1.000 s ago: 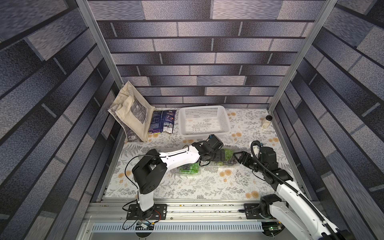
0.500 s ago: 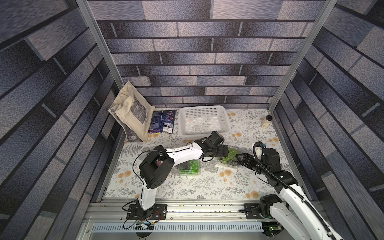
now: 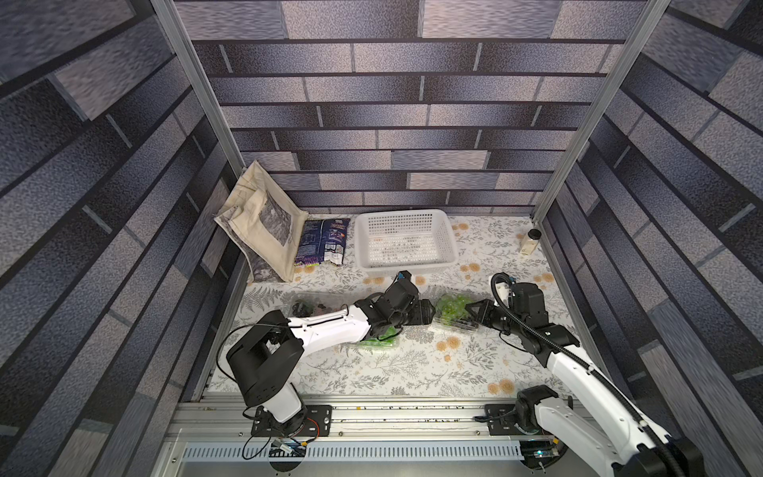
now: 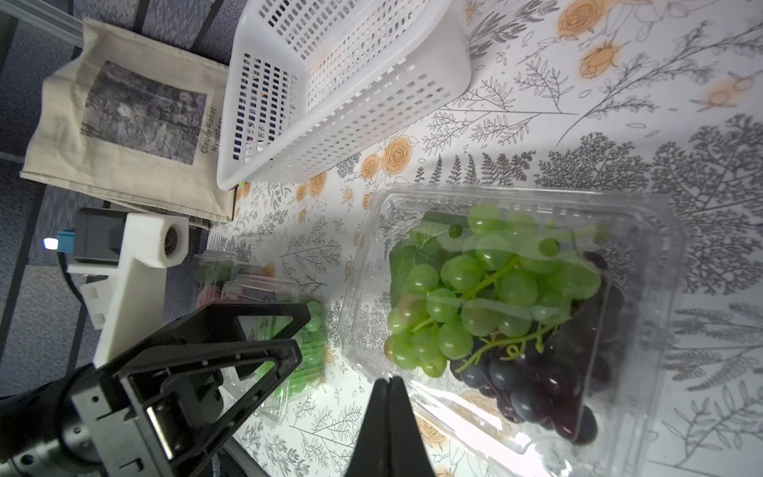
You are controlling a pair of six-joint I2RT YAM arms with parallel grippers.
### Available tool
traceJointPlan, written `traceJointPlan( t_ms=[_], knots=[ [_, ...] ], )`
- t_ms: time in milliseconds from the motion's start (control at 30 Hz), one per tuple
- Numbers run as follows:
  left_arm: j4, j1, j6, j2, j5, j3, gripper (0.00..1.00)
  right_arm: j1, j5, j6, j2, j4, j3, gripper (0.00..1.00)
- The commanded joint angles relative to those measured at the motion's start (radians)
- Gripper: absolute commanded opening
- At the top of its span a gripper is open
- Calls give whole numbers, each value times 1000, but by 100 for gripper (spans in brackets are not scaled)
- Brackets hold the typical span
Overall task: Pack grapes into containers
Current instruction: Adjust the packing box at the center of the board.
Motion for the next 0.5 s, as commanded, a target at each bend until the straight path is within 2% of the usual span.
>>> traceJointPlan(
  t_ms=[0, 267, 467],
  knots=[
    [131, -14, -64, -33, -25, -69, 70, 18, -19, 14, 40, 107, -2, 0],
    [427, -32, -182, -26, -50, -219, 59, 23, -3, 36, 101, 212, -36, 0],
    [460, -28, -206, 0, -65, -218, 54, 23, -8, 54, 134, 262, -51, 0]
  ],
)
